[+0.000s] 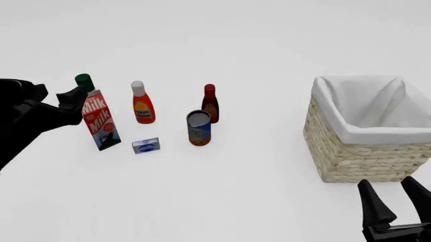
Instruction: Pick the ketchup and place it in the basket.
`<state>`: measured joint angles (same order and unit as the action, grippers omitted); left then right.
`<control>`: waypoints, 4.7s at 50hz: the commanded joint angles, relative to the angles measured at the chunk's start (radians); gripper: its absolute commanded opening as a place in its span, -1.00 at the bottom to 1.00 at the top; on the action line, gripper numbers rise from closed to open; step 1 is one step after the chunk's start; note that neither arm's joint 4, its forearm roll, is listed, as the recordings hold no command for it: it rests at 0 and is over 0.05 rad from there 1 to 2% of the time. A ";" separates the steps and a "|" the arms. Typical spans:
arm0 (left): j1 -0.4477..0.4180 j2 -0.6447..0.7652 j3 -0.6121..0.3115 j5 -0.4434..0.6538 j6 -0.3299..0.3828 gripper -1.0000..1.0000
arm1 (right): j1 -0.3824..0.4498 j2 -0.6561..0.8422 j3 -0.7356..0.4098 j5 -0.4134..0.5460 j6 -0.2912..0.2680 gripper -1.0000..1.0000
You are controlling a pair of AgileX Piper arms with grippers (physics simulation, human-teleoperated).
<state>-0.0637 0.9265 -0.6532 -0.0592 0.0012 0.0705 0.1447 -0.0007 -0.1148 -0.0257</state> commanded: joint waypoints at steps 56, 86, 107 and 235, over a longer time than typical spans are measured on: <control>-0.033 0.574 -0.597 0.241 0.006 1.00 | 0.023 0.102 0.000 -0.086 0.009 1.00; -0.011 0.776 -0.815 0.297 -0.026 1.00 | 0.009 0.147 0.000 -0.119 0.008 1.00; 0.002 0.882 -0.868 0.276 -0.028 1.00 | 0.009 0.147 0.000 -0.121 -0.005 1.00; -0.024 1.180 -0.974 0.219 -0.012 1.00 | 0.016 0.222 0.001 -0.183 0.029 1.00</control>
<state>-0.0884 2.0962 -1.6399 0.1733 -0.0066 0.0867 0.3639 -0.0002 -0.2972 0.0047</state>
